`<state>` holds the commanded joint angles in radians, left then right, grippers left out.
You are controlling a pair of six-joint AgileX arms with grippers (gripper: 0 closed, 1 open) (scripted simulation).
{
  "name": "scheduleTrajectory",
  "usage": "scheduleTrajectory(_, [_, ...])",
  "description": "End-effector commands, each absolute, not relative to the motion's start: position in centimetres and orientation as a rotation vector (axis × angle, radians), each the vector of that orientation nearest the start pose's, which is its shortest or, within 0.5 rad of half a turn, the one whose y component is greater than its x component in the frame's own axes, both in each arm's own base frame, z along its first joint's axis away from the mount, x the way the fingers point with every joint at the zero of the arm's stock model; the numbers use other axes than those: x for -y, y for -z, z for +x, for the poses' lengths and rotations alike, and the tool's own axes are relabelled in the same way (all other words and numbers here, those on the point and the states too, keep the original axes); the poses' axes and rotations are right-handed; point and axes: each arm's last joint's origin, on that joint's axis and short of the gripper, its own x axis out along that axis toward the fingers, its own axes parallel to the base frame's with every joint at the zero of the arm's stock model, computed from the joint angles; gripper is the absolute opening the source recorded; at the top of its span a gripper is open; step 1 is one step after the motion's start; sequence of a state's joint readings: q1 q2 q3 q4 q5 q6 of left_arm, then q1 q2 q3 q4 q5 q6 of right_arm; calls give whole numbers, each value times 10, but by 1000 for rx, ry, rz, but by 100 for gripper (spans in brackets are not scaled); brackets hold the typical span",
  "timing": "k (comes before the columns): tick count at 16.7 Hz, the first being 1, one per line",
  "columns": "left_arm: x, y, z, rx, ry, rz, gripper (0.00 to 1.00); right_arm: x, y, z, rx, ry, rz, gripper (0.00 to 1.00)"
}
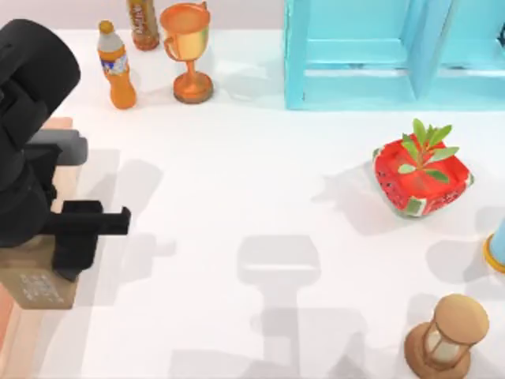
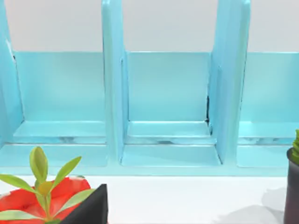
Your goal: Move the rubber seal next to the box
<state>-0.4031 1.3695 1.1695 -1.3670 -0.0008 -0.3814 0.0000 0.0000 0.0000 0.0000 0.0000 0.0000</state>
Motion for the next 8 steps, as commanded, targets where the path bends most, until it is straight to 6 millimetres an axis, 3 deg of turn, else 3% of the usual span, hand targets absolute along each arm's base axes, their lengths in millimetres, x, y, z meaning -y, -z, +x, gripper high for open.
scheduleTrajectory(8, [85, -210, 208, -1568, 16, 15, 0, 1, -160, 106, 0, 0, 0, 100])
